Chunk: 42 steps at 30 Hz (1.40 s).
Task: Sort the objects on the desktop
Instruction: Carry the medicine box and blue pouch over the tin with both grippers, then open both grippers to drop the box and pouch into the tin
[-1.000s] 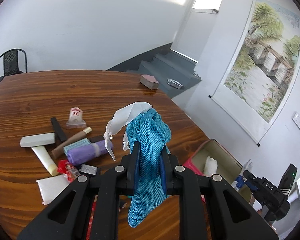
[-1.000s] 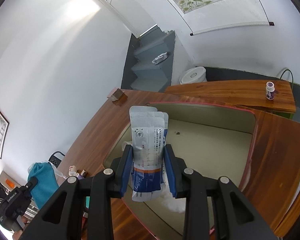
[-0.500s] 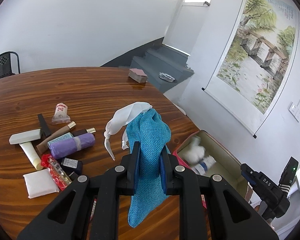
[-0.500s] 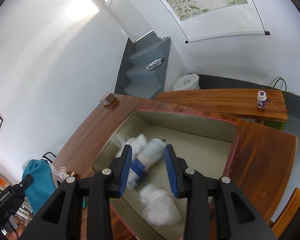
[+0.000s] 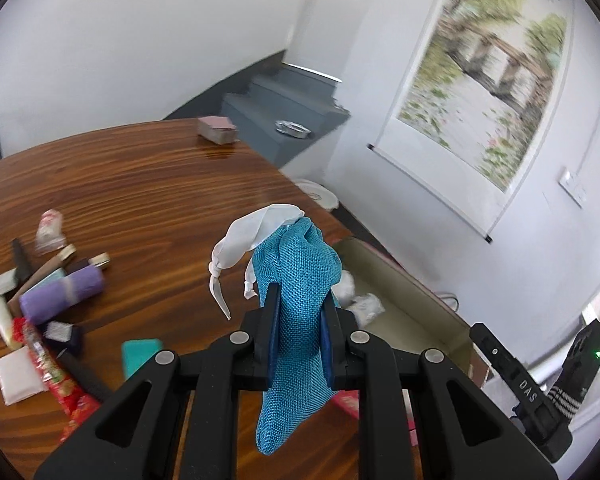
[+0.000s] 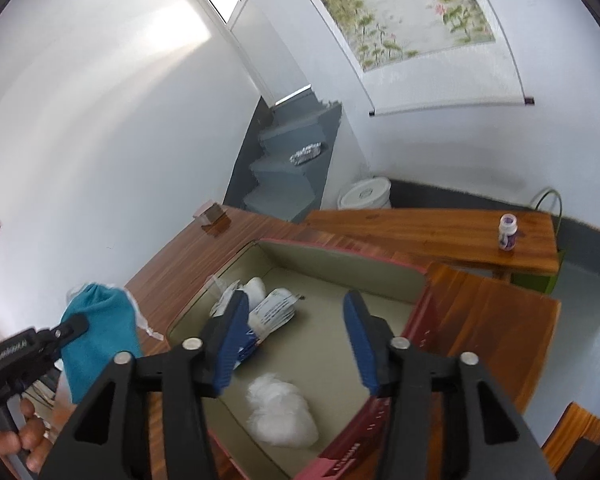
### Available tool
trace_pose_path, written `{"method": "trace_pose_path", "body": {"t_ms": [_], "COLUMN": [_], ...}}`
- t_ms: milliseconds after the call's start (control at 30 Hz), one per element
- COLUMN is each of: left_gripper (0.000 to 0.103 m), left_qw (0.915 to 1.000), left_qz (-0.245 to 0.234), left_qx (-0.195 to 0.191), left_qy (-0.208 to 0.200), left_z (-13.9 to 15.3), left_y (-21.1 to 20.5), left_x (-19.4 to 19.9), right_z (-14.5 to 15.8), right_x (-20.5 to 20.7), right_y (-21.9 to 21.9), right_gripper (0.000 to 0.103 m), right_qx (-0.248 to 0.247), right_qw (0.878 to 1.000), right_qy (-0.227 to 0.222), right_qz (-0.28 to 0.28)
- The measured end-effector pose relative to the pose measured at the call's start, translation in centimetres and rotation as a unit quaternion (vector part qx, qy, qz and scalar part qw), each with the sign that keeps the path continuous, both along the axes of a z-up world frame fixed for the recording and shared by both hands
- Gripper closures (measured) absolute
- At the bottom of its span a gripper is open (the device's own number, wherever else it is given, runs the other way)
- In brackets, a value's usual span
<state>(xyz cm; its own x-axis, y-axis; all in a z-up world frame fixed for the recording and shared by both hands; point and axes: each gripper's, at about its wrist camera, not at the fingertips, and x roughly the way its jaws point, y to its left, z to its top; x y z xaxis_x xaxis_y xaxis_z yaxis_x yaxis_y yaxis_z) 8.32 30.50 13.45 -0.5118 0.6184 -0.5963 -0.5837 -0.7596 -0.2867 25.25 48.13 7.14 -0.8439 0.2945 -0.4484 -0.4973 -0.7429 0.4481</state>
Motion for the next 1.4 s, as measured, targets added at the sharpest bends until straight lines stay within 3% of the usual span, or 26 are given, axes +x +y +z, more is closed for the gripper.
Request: {"method": "trace_pose_path", "body": {"t_ms": [200,367,467,633,767,1067,1400], "left_gripper": [0.085,0.083,0.069,0.058,0.054,0.046,0.044], "left_qw": [0.9982,0.9941,0.9905,0.9871,0.991,0.9984,0.9995], "left_qz": [-0.055,-0.106,-0.135,-0.159,-0.131,-0.054,0.031], "left_qx": [-0.015,-0.022,-0.02,-0.017,-0.022,-0.009,-0.004], "left_qy": [0.016,0.005,-0.014,-0.003,0.019,0.01,0.002], "left_z": [0.7,0.3,-0.3,-0.1,0.5,0.4,-0.3], "left_y": [5.3,9.4,11.3,12.5,11.1,5.6,-2.5], "left_x": [1.7,3.3,4.1,5.5,5.1,2.2,-1.0], "right_z": [0.2,0.2,-0.1,-0.3,-0.2,0.5,1.0], "right_x": [1.8,3.3,4.0,4.2,3.9,1.9,-1.4], "right_y": [1.3,3.0,3.8,4.2,3.9,0.6,-4.4], "right_gripper": [0.039,0.034,0.029,0.025,0.025,0.023,0.022], "right_qx": [0.012,0.004,0.002,0.005,0.005,0.023,0.041], "right_qw": [0.999,0.998,0.997,0.997,0.997,0.999,0.998], "right_qy": [0.016,0.025,0.027,0.023,0.024,0.018,0.004], "right_qz": [-0.028,-0.057,-0.072,-0.076,-0.07,-0.027,0.043]}}
